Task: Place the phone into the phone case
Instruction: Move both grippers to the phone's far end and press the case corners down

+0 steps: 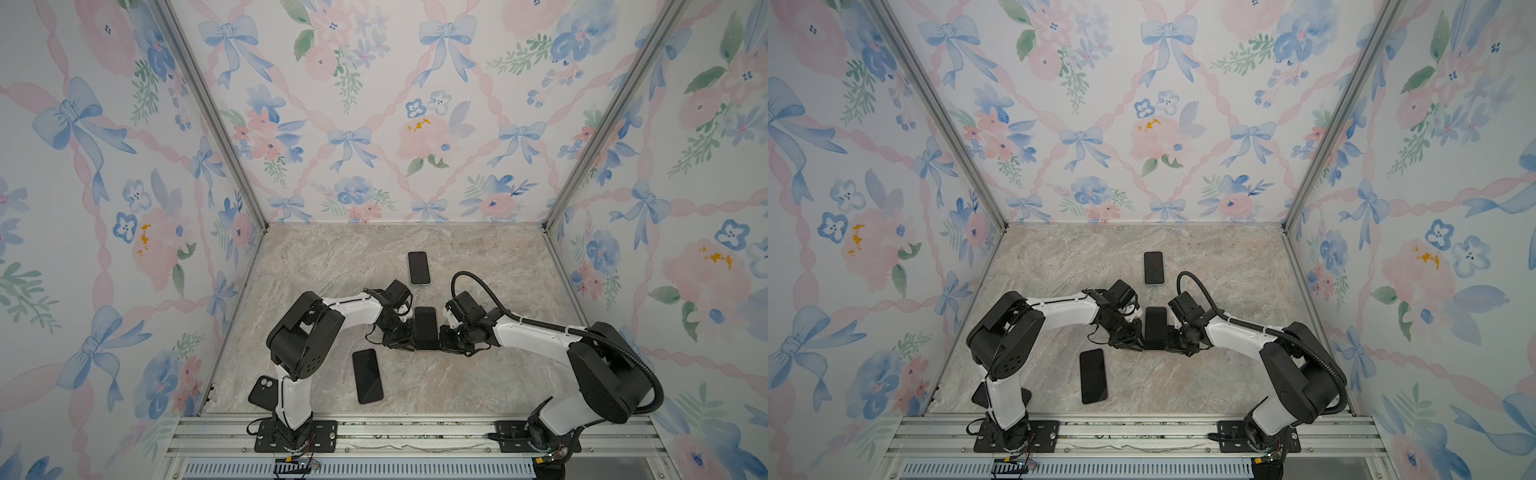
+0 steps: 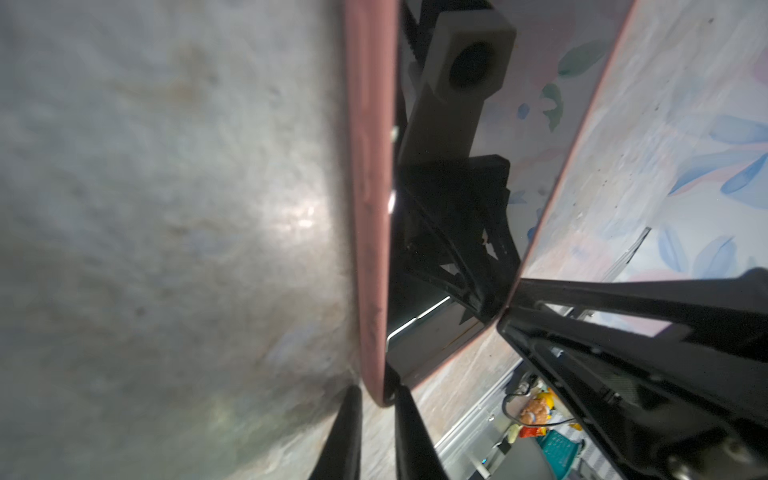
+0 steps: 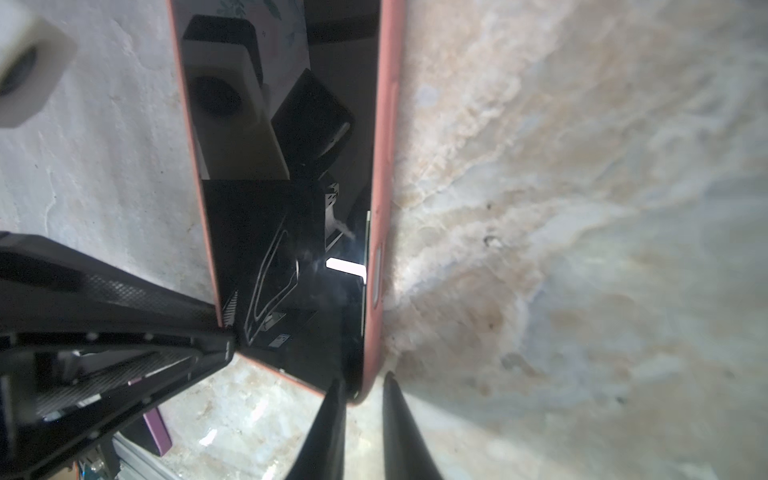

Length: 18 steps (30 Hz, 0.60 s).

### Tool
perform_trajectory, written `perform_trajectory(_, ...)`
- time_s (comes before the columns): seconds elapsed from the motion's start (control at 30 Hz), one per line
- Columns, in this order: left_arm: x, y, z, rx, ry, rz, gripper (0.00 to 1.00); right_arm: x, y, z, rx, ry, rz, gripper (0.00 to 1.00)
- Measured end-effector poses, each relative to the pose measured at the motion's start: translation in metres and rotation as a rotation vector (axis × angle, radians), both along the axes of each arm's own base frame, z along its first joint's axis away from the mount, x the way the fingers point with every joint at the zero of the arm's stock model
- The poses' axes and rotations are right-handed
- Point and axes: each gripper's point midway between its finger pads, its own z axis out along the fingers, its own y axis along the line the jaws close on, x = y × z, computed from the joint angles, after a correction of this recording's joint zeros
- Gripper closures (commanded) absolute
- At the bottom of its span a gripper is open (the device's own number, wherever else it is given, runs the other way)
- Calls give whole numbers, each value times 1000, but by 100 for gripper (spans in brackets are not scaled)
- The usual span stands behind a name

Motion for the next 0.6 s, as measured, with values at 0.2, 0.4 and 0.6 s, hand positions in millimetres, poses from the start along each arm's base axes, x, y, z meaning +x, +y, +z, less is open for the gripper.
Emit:
perform_trajectory(0.2, 54, -1, 31, 11, -162, 21, 49, 44, 8, 43, -29, -139, 23, 60)
perform_trajectory(0.4, 111, -13, 54, -23, -291, 39, 49, 86, 13, 37, -41, -145, 7, 62)
perform_trajectory(0.6, 113, -13, 20, 17, -237, 20, 49, 99, 0, 6, -64, -70, -19, 64)
